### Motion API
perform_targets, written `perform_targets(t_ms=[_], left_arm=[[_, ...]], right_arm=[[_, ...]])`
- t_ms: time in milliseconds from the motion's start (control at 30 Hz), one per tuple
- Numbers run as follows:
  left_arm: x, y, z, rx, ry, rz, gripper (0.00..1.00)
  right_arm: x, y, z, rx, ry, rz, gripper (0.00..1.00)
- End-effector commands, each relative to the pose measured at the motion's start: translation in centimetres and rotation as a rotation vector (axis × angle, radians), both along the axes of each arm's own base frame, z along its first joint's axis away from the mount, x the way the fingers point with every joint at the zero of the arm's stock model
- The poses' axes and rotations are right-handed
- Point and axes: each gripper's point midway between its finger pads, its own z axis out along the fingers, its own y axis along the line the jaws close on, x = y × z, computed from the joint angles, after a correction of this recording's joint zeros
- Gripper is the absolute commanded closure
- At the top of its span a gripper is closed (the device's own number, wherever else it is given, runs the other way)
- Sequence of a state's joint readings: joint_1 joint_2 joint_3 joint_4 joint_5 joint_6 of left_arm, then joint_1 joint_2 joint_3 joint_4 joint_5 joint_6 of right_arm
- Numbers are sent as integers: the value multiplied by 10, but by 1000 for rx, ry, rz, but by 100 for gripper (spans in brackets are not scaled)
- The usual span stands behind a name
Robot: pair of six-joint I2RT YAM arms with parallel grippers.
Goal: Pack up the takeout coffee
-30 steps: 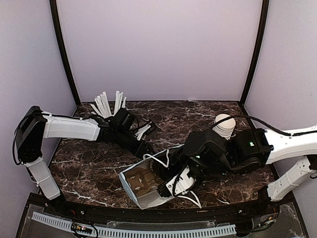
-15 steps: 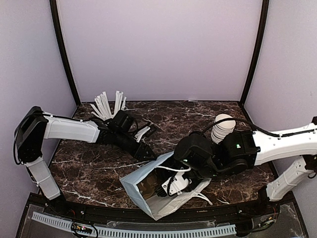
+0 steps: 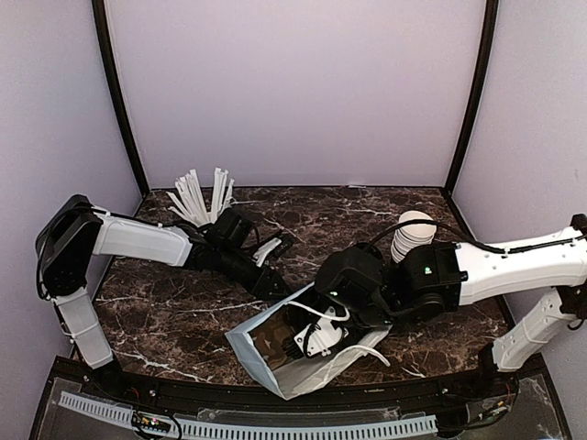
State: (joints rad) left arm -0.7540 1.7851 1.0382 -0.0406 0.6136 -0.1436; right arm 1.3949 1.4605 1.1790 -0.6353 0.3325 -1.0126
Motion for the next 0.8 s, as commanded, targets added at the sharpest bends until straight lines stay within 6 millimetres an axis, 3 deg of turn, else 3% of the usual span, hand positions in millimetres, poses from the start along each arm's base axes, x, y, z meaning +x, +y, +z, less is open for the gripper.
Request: perform_targets(t_ms=[0, 567, 767], left_arm=[[-2, 0, -6, 3, 25, -6, 50], [-1, -3, 0, -9, 34, -16, 50], [-1, -2, -2, 7, 34, -24, 50]], right_arm=[[3, 1, -6, -1, 12, -8, 49], [6, -7, -31, -64, 93, -6, 49], [9, -4, -29, -60, 81, -6, 49]])
